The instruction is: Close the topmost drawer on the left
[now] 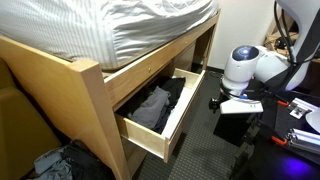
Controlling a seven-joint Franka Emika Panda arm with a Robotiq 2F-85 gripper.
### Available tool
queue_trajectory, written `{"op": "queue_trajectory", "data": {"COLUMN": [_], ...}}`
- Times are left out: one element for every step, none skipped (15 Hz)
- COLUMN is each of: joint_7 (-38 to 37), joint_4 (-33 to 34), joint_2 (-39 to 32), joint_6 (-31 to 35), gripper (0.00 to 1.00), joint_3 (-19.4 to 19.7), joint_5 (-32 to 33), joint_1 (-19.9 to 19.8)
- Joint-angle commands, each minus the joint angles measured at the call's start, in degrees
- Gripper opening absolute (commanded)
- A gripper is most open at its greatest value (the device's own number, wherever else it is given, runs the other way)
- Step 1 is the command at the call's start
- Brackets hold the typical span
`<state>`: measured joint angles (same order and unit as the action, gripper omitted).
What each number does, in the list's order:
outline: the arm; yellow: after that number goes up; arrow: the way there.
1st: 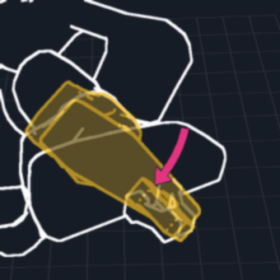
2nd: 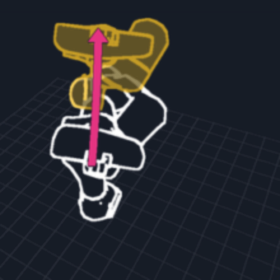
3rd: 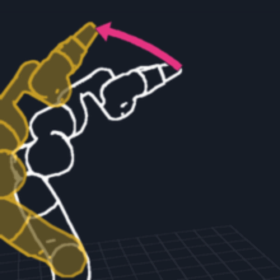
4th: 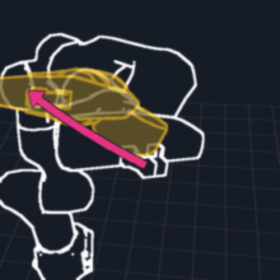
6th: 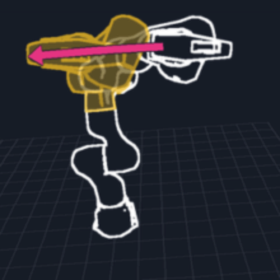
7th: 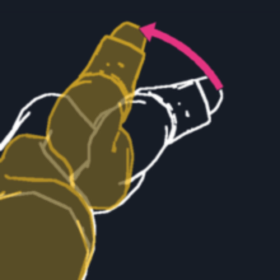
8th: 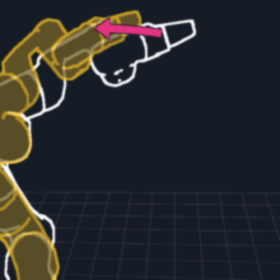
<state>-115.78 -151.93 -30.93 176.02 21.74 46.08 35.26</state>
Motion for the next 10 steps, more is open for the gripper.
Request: {"op": "queue_trajectory", "data": {"joint_7": [-2.28,-2.21,-2.21,-2.21,-2.21,-2.21,-2.21,-4.45,-7.17,-10.53], "joint_4": [1.83,1.18,1.43,1.43,1.41,1.40,1.40,2.19,4.61,7.52], "joint_2": [-1.31,0.11,0.04,0.04,0.04,0.04,0.04,-0.88,-4.44,-9.25], "joint_6": [3.13,0.39,0.45,0.43,0.43,0.42,0.42,1.03,2.17,2.69], "gripper": [1.00,1.00,1.00,1.00,1.00,1.00,1.00,1.00,1.00,1.00], "joint_3": [2.55,3.48,3.46,3.45,3.45,3.44,3.44,6.14,8.41,11.80], "joint_5": [-0.67,-0.27,-0.34,-0.34,-0.34,-0.34,-0.34,0.46,0.63,0.98], "joint_1": [0.79,3.10,3.07,3.09,3.11,3.12,3.12,6.27,9.08,13.20]}}
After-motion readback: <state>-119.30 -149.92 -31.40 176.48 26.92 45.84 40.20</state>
